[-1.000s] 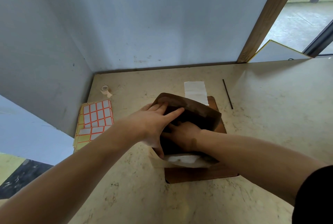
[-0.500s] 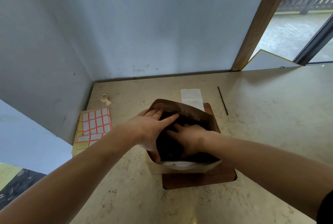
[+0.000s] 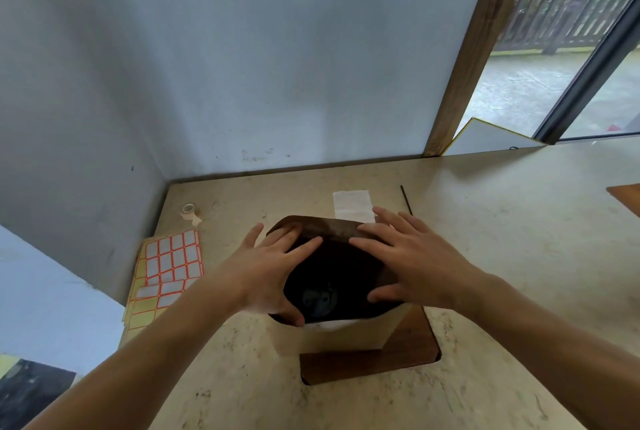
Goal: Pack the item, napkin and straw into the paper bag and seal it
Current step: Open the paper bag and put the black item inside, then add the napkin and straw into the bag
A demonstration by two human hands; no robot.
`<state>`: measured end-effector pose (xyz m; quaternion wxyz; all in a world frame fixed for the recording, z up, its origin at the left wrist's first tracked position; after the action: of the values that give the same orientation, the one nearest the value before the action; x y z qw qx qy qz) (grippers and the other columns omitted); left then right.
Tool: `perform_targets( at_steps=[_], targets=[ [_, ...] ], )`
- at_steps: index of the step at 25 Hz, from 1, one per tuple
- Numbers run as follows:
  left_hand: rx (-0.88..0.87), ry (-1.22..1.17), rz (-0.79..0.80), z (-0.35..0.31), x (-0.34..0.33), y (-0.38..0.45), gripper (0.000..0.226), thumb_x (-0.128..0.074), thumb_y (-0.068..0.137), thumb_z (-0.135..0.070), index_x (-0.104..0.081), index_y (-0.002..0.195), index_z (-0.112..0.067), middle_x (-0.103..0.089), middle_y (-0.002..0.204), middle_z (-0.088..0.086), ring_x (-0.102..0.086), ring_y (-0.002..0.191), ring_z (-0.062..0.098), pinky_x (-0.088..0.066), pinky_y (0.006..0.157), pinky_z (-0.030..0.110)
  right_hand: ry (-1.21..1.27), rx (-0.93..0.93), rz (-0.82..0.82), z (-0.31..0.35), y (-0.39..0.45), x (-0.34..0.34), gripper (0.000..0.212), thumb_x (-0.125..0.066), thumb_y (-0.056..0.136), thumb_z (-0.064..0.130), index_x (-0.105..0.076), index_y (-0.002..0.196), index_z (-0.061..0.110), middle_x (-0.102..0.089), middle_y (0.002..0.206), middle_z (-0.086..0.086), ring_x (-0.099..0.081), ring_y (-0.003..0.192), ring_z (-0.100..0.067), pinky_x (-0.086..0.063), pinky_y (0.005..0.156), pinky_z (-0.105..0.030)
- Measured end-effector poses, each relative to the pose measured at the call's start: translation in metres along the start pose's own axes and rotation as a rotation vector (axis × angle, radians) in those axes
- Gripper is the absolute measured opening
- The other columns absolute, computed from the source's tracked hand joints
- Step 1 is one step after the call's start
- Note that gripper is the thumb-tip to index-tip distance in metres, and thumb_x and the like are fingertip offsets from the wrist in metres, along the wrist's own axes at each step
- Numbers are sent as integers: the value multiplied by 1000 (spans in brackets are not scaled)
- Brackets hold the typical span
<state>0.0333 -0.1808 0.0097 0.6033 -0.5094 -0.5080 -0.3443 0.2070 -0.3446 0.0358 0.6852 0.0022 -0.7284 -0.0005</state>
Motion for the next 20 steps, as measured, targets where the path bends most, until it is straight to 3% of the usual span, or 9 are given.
perform_targets(
  at_steps=[3, 7, 12, 15, 20],
  targets=[
    [3, 3, -50, -2, 2, -3, 116, -59, 66, -78, 21, 143, -45, 6, 162, 3, 19, 143, 16, 17, 113, 53, 168, -76, -78, -3, 2, -1, 72, -48, 81, 71, -35, 143, 36, -38, 149, 7, -17, 145, -19, -20, 115, -44],
    [-1, -5, -75, -4, 5, -7, 113, -58, 68, -77, 18, 145, -44, 6, 162, 2, 20, 144, 17, 17, 114, 52, 298, -125, -213, -10, 7, -2, 56, -49, 83, 65, -56, 128, 32, -55, 132, 9, -40, 131, -13, -40, 104, -39],
    [-8, -57, -78, -3, 3, -9, 112, -56, 67, -79, 23, 141, -49, 9, 162, -2, 24, 142, 14, 15, 115, 51, 494, -442, -528, -56, 36, -11, 31, -53, 93, 42, -67, 112, 23, -67, 118, 2, -59, 108, -15, -44, 87, -28],
    [-16, -75, -89, -2, 1, -9, 113, -55, 67, -81, 24, 141, -50, 11, 161, -3, 27, 141, 13, 17, 114, 50, 386, -538, -395, -93, 69, -37, 28, -57, 94, 36, -65, 117, 23, -64, 124, 1, -58, 112, -19, -44, 88, -31],
    [-41, -106, -86, -2, 3, -6, 113, -54, 66, -82, 25, 140, -51, 14, 160, -4, 30, 140, 13, 20, 113, 49, 267, -509, -130, -124, 119, -97, 40, -56, 93, 44, -59, 128, 25, -60, 131, 0, -56, 116, -21, -48, 91, -37]
  ],
)
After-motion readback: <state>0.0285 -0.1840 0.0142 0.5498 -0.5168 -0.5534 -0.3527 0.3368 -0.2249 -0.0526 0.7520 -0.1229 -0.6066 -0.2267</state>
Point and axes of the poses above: each hand's wrist, its own y-axis towards the middle knuckle, its own x-axis out of the back of the hand, z = x × y, the point moved 3 cm from there along y, towards the middle knuckle
